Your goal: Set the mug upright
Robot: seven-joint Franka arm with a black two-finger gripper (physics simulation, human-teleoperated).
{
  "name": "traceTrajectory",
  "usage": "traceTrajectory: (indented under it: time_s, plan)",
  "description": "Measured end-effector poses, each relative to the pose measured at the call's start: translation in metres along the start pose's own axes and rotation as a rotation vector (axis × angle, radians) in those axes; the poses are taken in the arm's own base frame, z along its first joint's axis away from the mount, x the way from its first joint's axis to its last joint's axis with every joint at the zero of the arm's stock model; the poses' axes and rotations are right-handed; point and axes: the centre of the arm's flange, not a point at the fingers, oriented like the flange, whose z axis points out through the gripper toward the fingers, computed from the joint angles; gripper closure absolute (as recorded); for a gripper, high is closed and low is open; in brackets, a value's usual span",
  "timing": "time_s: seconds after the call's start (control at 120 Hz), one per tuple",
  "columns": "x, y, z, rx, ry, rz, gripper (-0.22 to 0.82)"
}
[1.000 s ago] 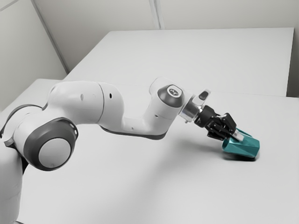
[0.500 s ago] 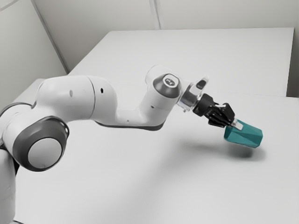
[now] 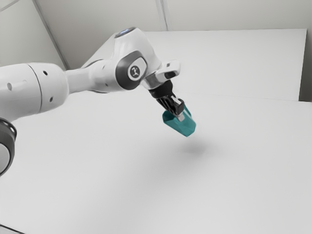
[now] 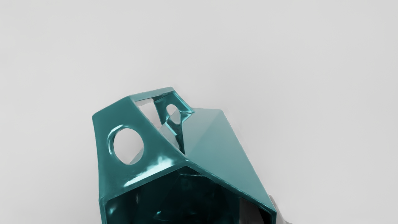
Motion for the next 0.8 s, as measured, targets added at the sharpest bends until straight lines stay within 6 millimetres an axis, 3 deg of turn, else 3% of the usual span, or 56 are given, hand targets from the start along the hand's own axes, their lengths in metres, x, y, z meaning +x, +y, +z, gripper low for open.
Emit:
traceTrajectory:
  time_s: [0.167, 0.308, 0.4, 0.8]
  plan:
    - [-0.026, -0.025, -0.024, 0.151, -0.064, -0.062, 0.79]
    - [-0.045, -0.059, -0.038, 0.236, -0.105, -0.153, 0.79]
    - [-0.054, -0.069, -0.041, 0.279, -0.126, -0.19, 0.79]
    - [-0.094, -0.092, -0.009, 0.359, -0.209, -0.294, 0.79]
